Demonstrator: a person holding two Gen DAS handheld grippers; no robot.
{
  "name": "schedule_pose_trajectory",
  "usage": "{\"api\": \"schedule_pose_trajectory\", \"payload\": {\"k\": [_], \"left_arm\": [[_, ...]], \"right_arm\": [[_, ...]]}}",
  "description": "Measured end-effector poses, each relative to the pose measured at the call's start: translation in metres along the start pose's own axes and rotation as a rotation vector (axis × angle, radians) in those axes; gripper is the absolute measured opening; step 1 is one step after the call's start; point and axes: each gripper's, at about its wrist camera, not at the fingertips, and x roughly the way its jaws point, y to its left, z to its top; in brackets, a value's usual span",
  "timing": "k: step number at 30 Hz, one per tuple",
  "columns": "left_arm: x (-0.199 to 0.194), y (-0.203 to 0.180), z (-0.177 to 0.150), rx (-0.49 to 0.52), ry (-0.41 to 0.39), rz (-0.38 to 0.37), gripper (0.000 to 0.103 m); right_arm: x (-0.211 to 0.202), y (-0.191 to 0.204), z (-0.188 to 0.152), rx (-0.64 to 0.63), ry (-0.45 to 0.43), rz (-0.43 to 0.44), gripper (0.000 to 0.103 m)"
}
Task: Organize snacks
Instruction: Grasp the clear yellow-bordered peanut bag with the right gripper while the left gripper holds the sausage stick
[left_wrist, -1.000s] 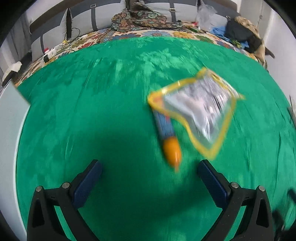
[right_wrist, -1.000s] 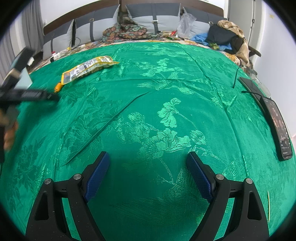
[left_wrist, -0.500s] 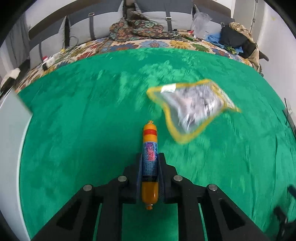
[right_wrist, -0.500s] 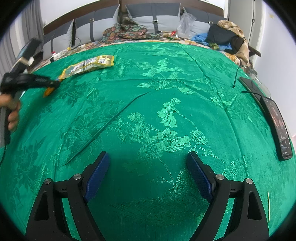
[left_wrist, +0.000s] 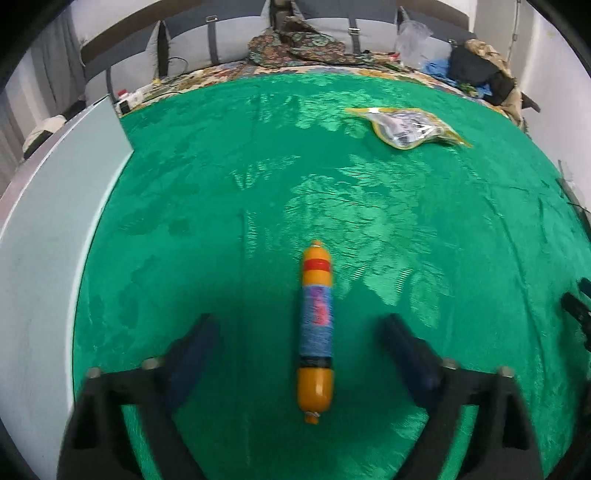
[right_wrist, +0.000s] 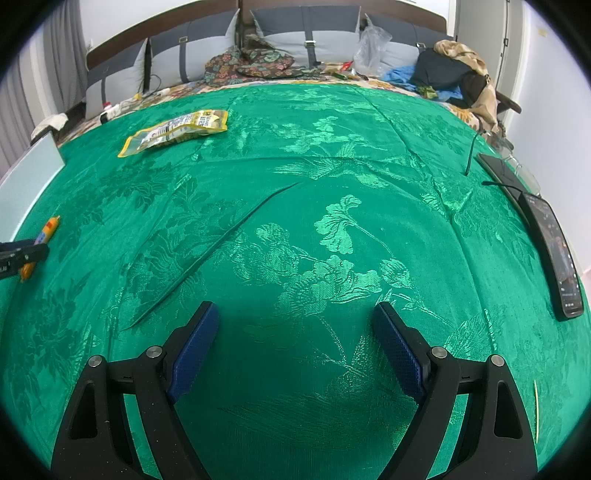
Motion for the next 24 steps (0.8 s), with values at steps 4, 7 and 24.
{"api": "schedule_pose_trajectory", "payload": {"k": [4,7,24], "left_arm": [[0.005,0.012,-0.002,-0.065,-0.028,0.000,0.103],[0.005,0.014,-0.003,-0.071,-0.051,0.011,0.103],[0.004,0.013,-0.006,-0.068,-0.086,0.009,0.103]], "right_arm": [[0.000,0.000,0.000,0.000,0.000,0.000,0.088],[0.000,0.000,0.000,0.000,0.000,0.000,0.088],[0.005,-0.003,0.001,0.008,0.004,-0.012,0.091]]}}
